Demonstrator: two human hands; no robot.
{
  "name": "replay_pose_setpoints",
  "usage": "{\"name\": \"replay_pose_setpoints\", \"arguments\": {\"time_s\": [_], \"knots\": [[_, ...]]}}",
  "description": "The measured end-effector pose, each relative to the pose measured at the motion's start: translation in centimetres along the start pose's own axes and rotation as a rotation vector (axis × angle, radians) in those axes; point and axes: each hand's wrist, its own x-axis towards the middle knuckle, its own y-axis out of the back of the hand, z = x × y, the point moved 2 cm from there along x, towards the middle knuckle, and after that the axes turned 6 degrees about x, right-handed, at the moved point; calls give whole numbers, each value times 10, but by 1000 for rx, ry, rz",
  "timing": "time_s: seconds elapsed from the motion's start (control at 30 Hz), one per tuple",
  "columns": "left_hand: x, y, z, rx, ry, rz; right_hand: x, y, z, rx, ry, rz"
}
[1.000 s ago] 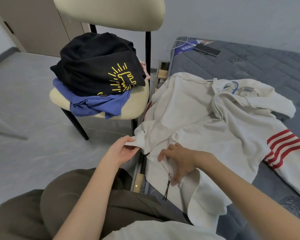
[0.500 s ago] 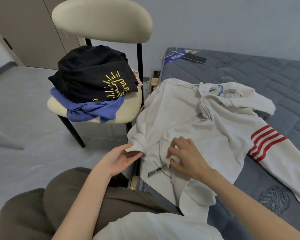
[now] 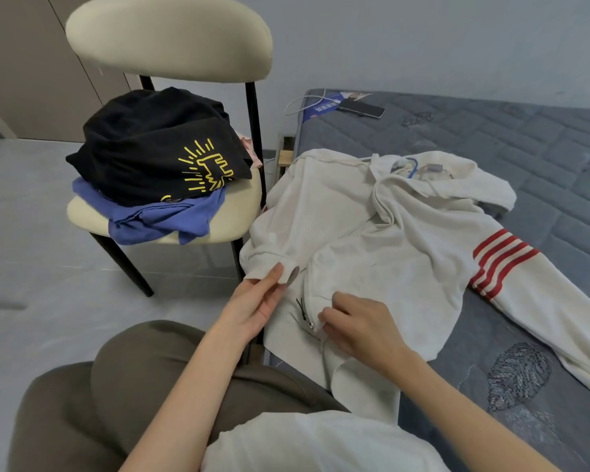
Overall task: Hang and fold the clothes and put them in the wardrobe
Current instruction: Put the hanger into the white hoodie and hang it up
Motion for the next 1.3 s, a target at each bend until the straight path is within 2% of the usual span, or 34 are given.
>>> {"name": "replay_pose_setpoints", "arguments": {"time_s": [0.07, 0.1, 0.2, 0.27, 0.4, 0.53, 0.7, 0.83, 0.9, 1.07, 1.3], "knots": [[7, 1, -5, 38, -28, 15, -4, -9, 3, -20, -23, -207], [8, 1, -9, 80, -34, 22, -6, -13, 4, -12, -93, -297], [11, 0, -21, 251, -75, 32, -12, -18, 9, 127, -514, -463], [13, -1, -24, 299, -104, 48, -13, -16, 10, 305, -757, -451], [22, 6, -22, 237, -64, 91, -11, -15, 6, 599, -1009, -360], [21, 7, -28, 362, 9, 48, -14, -23, 2, 669, -1157, -156], [22, 6, -30, 391, 95, 23, -18, -28, 2, 852, -1349, 89], [18, 7, -32, 371, 192, -38, -15, -29, 5, 1287, -1605, 422], [16, 5, -33, 326, 230, -67, -14, -29, 8, 1352, -1633, 428], [16, 6, -32, 362, 194, -11, -19, -33, 7, 996, -1452, 122], [13, 6, -29, 341, 174, -44, -12, -30, 5, 854, -1285, -71]]}}
